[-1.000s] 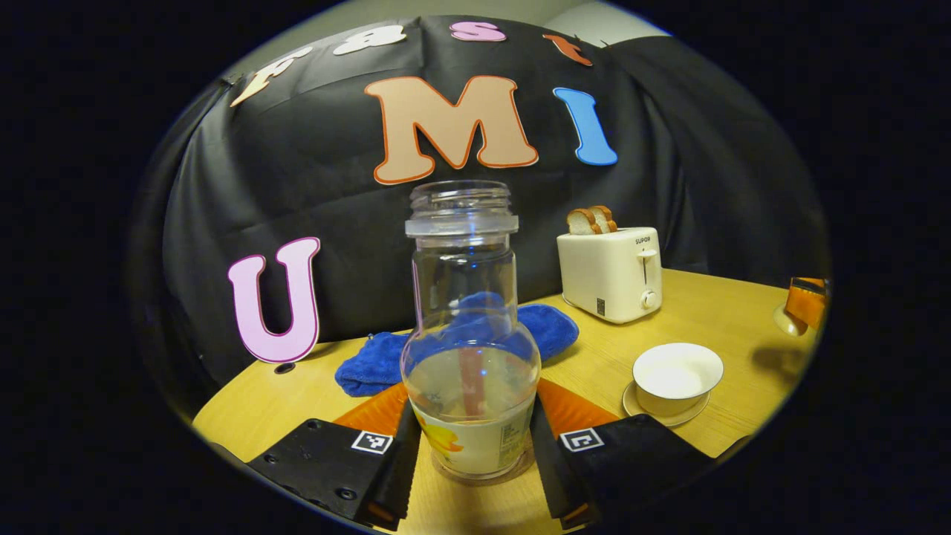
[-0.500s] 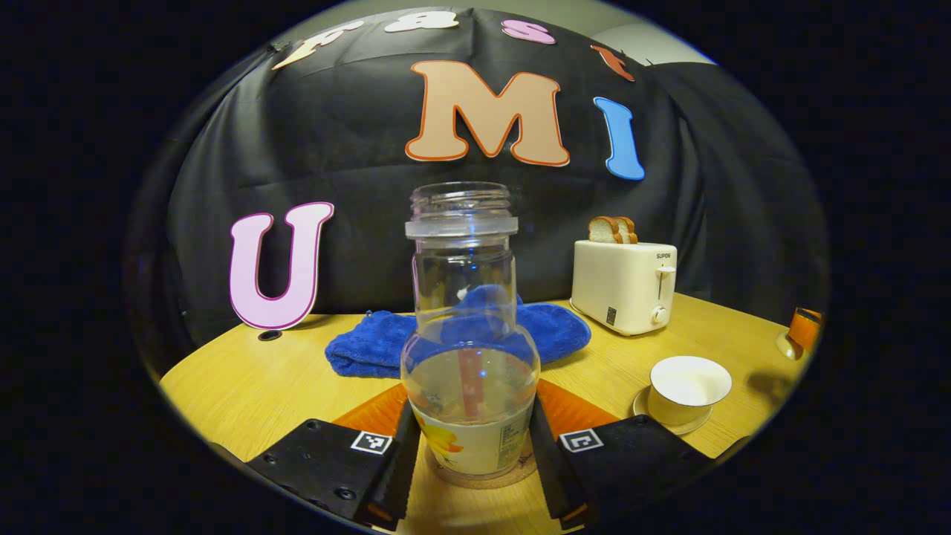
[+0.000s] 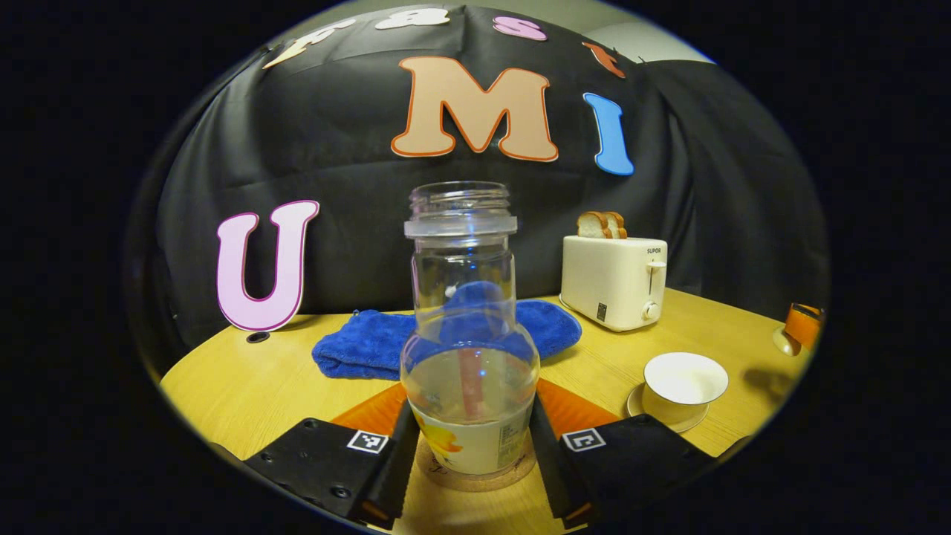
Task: Open the teacup lid with one hand, grasp the water bottle and pour water into the teacup with the other hand; after pouring, place the water bottle on the coaster and then close the teacup lid.
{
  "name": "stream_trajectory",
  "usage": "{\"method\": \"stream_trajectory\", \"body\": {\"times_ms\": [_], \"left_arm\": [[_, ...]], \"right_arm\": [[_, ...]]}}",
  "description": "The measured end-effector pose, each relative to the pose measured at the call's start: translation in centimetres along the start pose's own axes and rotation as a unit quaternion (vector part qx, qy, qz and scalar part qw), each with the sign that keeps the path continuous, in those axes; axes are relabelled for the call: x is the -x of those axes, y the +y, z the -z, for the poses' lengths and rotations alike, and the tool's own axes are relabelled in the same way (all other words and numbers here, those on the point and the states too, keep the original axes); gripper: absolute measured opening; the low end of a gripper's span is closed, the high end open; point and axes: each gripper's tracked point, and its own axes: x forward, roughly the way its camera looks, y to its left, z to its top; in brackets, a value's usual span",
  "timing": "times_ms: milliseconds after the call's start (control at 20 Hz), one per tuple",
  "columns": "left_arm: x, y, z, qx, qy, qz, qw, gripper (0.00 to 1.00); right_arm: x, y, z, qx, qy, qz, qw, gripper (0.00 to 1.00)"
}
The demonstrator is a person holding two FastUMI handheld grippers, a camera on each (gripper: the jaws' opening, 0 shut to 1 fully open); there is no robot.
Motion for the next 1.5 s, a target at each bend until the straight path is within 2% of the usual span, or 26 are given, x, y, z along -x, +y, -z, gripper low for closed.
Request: {"method": "stream_trajectory", "body": {"times_ms": [500, 600, 650, 750, 1000, 1250, 1500], "left_arm": [[0.1, 0.1, -0.1, 0.005, -0.003, -0.002, 1.0, 0.73], [0.3, 0.2, -0.2, 0.009, -0.007, -0.002, 1.0, 0.8], [0.3, 0.2, -0.3, 0.011, -0.01, -0.003, 1.0, 0.88], [0.5, 0.5, -0.4, 0.018, -0.016, -0.009, 1.0, 0.95], [1.5, 1.1, -0.2, 0.03, -0.014, -0.026, 0.999, 0.95], [3.3, 0.9, -0.8, 0.016, -0.043, -0.031, 0.998, 0.95], [5.0, 0.6, -1.4, 0.011, -0.073, -0.031, 0.997, 0.95]], "right_arm": [[0.0, 0.0, 0.0, 0.0, 0.0, 0.0, 1.0, 0.31], [0.0, 0.0, 0.0, 0.0, 0.0, 0.0, 1.0, 0.29], [0.0, 0.0, 0.0, 0.0, 0.0, 0.0, 1.0, 0.29], [0.0, 0.0, 0.0, 0.0, 0.0, 0.0, 1.0, 0.29], [0.0, 0.0, 0.0, 0.0, 0.0, -0.001, 1.0, 0.3], [0.1, 0.1, 0.0, 0.0, 0.0, -0.002, 1.0, 0.3], [0.3, 0.7, 0.0, 0.0, 0.001, -0.021, 1.0, 0.29]]}}
